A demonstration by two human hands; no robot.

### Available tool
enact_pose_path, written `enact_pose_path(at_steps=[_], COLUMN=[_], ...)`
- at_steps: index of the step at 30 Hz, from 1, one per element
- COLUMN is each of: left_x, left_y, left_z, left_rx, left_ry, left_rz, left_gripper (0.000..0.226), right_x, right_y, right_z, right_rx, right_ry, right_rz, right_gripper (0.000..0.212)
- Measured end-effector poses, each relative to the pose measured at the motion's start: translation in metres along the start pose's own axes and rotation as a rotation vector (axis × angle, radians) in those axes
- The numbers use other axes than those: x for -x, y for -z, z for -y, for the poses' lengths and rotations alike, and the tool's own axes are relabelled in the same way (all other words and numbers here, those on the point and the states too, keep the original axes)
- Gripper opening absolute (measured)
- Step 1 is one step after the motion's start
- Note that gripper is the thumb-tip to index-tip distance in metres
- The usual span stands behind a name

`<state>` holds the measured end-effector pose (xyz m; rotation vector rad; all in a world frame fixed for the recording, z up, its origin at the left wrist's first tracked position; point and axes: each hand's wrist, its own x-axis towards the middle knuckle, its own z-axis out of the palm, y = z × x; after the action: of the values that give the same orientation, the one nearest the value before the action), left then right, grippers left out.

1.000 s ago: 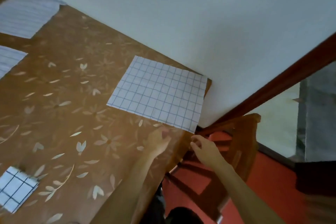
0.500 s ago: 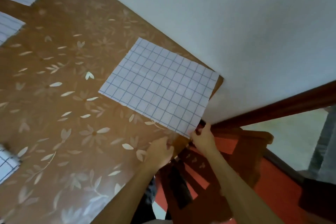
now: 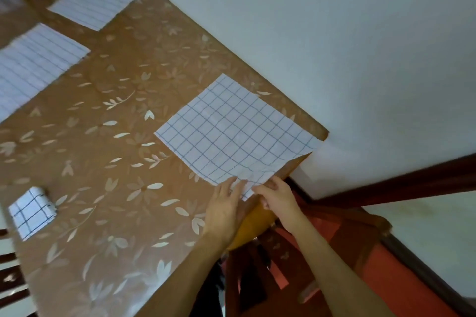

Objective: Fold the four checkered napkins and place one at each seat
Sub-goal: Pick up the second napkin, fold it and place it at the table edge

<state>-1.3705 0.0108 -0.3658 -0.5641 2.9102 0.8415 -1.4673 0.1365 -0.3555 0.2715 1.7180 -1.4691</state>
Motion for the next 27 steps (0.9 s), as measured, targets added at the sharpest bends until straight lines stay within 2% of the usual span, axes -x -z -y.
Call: enact_pose_path(at_steps=[3, 5, 8, 12, 15, 18, 23, 27], left_x=[-0.004, -0.005, -0.007, 0.017, 0.043, 0.05, 0.048, 0.037], left_y=[0.025, 0.046, 0.07, 0.099, 0.11, 0.116, 0.15, 0.198], left_z=[0.001, 0.002, 0.02, 0.027, 0.028, 0.031, 0.027, 0.039], left_rx=[0.053, 0.053, 0.048, -0.004, 0.049, 0.191, 0.561, 0.75], left_ry=[-0.183, -0.241, -0.278, -0.42, -0.49, -0.455, -0.203, -0.177], left_rz=[-0.142, -0.19, -0.2, -0.12, 0.046, 0.049, -0.038, -0.068], left_gripper=[0.038, 0.038, 0.026, 0.028, 0.035, 0.033, 0.019, 0.018], right_x=[0.021, 0.034, 0.043, 0.052, 0.069, 0.084, 0.101, 0.111], right_y=[-0.005, -0.01, -0.017, -0.025, -0.035, -0.048, -0.056, -0.041], right_z=[0.013, 0.021, 0.036, 0.053, 0.064, 0.075, 0.075, 0.059], right_rx=[0.028, 0.065, -0.002, -0.141, -0.063, 0.045, 0.12, 0.562], right_ry=[0.109, 0.157, 0.073, -0.002, 0.1, 0.181, 0.276, 0.319], right_rz=[0.061, 0.037, -0.066, -0.135, -0.135, -0.117, -0.242, -0.153], right_gripper=[0.017, 0.026, 0.03, 0.026, 0.044, 0.044, 0.034, 0.064])
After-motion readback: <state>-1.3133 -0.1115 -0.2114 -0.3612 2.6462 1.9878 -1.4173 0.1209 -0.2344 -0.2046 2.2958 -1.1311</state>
